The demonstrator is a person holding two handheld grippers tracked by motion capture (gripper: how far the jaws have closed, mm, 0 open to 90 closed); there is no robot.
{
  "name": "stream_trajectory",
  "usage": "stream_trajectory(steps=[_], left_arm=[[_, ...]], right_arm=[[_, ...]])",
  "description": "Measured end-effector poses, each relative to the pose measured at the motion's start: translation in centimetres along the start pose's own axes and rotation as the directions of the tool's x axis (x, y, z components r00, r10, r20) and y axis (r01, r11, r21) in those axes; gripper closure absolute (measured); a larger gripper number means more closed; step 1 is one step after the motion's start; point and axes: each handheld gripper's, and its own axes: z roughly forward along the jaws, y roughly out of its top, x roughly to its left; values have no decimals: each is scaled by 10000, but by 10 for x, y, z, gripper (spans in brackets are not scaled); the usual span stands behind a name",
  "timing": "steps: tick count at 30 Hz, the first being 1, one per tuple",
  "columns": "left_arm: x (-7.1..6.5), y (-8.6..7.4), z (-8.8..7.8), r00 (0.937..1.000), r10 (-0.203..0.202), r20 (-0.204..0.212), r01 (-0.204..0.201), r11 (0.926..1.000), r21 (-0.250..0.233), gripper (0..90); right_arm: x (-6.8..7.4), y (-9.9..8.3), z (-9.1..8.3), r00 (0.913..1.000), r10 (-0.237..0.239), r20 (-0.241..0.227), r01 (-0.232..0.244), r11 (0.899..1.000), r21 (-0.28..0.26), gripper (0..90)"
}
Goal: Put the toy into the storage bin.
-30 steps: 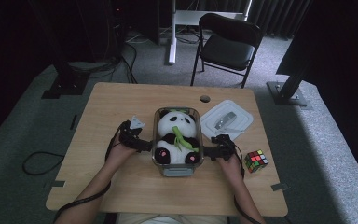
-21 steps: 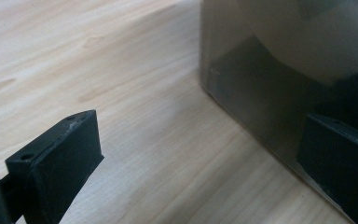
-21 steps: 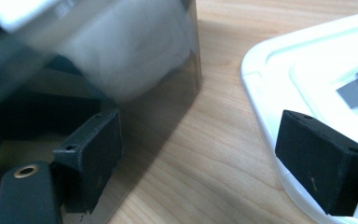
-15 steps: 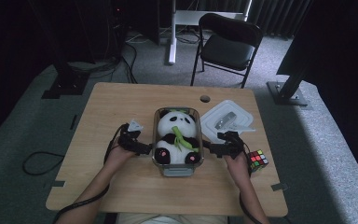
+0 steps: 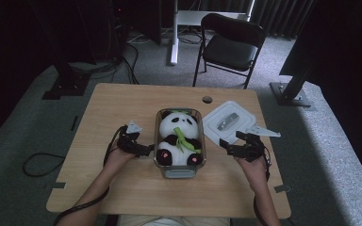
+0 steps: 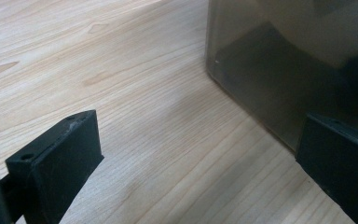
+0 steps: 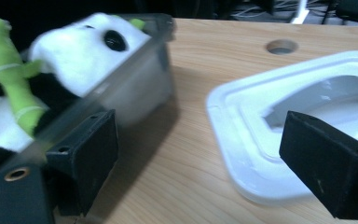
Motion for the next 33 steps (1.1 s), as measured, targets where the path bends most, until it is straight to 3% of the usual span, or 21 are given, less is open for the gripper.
stream_trajectory(steps=[3, 5, 17, 21, 22, 24, 25, 33], left_arm=[[1, 0, 0, 10000, 10, -41, -10, 10000, 34, 10], [2, 0, 0, 10000, -39, -80, 39, 10000, 17, 10], [6, 3, 0, 9998, -79, -159, 77, 9999, -152, 10], [5, 4, -1, 9998, -49, -172, 46, 9998, -186, 10], [5, 4, -2, 9999, -46, -149, 43, 9998, -192, 10], [4, 4, -2, 9999, -56, -134, 53, 9998, -213, 10], [3, 4, -3, 9999, -69, -92, 67, 9997, -251, 10], [1, 4, -4, 10000, -36, -20, 35, 9996, -273, 9]], right_arm=[[-9, -5, -11, 9989, -83, 471, 79, 9999, 83, 116], [-11, -6, -14, 9985, -110, 536, 101, 9998, 177, 117], [-40, -35, -46, 9863, 307, 1620, -422, 9968, 682, 140], [-45, -40, -52, 9794, 307, 1994, -458, 9964, 718, 136], [-48, -43, -56, 9738, 343, 2248, -524, 9958, 749, 136], [-49, -45, -58, 9713, 373, 2350, -566, 9955, 757, 135], [-52, -49, -61, 9647, 323, 2613, -551, 9952, 804, 133], [-60, -64, -66, 9520, 469, 3026, -820, 9912, 1043, 126]])
